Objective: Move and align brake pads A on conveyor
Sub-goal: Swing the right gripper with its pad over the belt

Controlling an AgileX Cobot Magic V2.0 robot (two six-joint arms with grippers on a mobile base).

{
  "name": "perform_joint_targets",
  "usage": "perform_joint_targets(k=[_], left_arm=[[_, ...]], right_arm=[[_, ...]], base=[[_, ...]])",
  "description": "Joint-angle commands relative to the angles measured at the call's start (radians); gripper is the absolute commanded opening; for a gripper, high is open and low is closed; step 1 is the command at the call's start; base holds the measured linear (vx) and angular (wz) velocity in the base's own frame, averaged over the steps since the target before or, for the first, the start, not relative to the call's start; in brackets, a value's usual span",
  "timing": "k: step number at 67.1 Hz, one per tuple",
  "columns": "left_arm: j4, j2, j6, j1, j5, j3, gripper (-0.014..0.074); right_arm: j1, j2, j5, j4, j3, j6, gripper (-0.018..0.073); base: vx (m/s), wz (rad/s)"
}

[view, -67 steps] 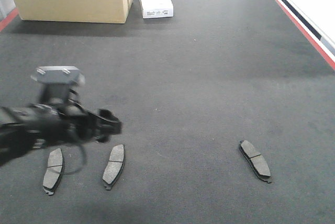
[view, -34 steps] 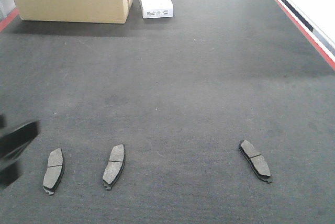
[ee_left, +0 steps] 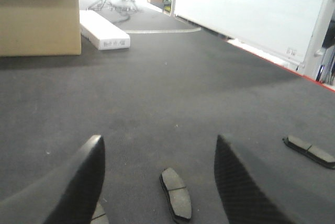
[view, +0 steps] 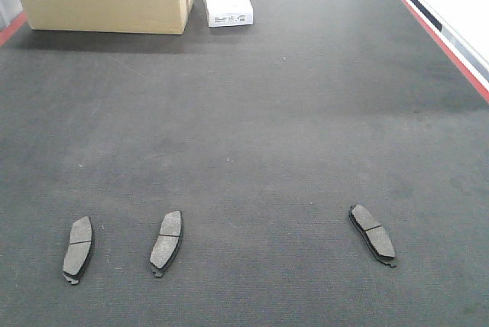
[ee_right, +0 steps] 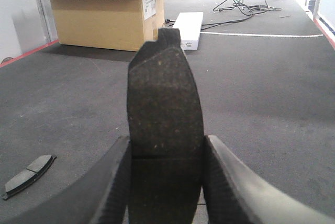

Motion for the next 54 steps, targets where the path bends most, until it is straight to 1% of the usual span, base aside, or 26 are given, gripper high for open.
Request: perform_joint_targets(k=[1,17,20,27,39,46,54], left_arm=[[0.001,0.008,0.0,-0.005,-0.073,-0.025,0.0428],[0.001,0.008,0.0,-0.005,-0.012,-0.025,0.0428],[0.001,0.008,0.0,-0.005,-0.006,-0.025,0.0428],[0.001,0.008,0.0,-0.005,-0.004,-0.025,0.0428],[0.001,0.008,0.0,-0.005,-0.002,-0.025,0.0428],[0.001,0.008,0.0,-0.005,-0.002,-0.025,0.0428],[0.001,0.008,0.0,-0.005,-0.002,-0.025,0.0428]], right_arm=[[-0.004,0.012,-0.09,-0.026,-0.029,-0.009,-0.0004],[-0.004,0.012,-0.093,-0.015,-0.029,0.001,-0.0004],[-0.004,0.012,-0.098,-0.001,-0.029,0.002,-0.0004],[-0.004,0.012,-0.125,-0.014,-0.029,0.001,-0.0004],[-0.004,0.025,-0.128,-0.009,-0.03,0.002,-0.0004],[-0.004,0.102,-0.131,0.016,-0.051,0.002,-0.0001],[-0.004,0.256,-0.114,0.091,-0.11,0.002,0.0009]], base=[[0.0,0.0],[0.0,0.0],[0.0,0.0],[0.0,0.0],[0.0,0.0],[0.0,0.0],[0.0,0.0]])
